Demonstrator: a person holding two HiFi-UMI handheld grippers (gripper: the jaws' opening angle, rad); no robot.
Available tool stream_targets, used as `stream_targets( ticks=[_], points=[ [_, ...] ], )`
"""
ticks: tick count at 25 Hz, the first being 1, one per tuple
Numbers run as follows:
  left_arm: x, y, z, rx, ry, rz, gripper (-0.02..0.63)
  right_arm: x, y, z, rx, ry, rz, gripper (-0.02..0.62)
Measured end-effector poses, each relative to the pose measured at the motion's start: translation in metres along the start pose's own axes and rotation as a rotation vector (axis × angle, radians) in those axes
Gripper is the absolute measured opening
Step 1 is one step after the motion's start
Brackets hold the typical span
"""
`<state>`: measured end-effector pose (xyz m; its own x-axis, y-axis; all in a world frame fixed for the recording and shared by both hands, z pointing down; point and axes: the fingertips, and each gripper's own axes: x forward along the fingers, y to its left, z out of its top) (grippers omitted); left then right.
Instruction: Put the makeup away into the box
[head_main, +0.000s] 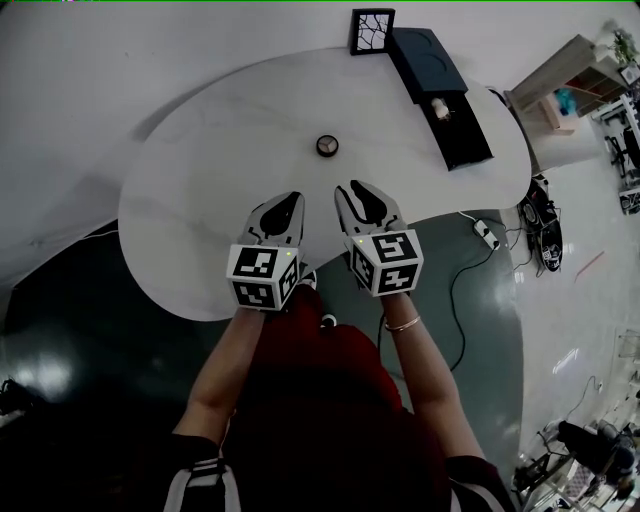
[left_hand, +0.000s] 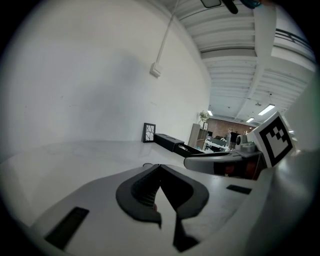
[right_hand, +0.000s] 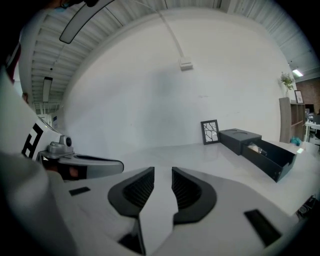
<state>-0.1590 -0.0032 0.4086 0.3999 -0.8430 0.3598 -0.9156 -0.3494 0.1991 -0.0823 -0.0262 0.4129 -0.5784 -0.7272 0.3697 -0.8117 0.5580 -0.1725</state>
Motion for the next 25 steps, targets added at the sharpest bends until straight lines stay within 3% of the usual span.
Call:
stream_targets(
  ticks=[7, 25],
  points=[
    [0.022, 0.021, -0.003, -0.032, 0.021, -0.01, 0.022, 0.04, -0.01, -0.004, -0.017, 0.063, -0.017, 0.165],
    [0.064, 0.058, -0.014, -0.109, 0.084, -0.024, 0.023, 0.118, -0.036, -0.025, -0.041, 0.235, -0.049, 0.261]
  ],
)
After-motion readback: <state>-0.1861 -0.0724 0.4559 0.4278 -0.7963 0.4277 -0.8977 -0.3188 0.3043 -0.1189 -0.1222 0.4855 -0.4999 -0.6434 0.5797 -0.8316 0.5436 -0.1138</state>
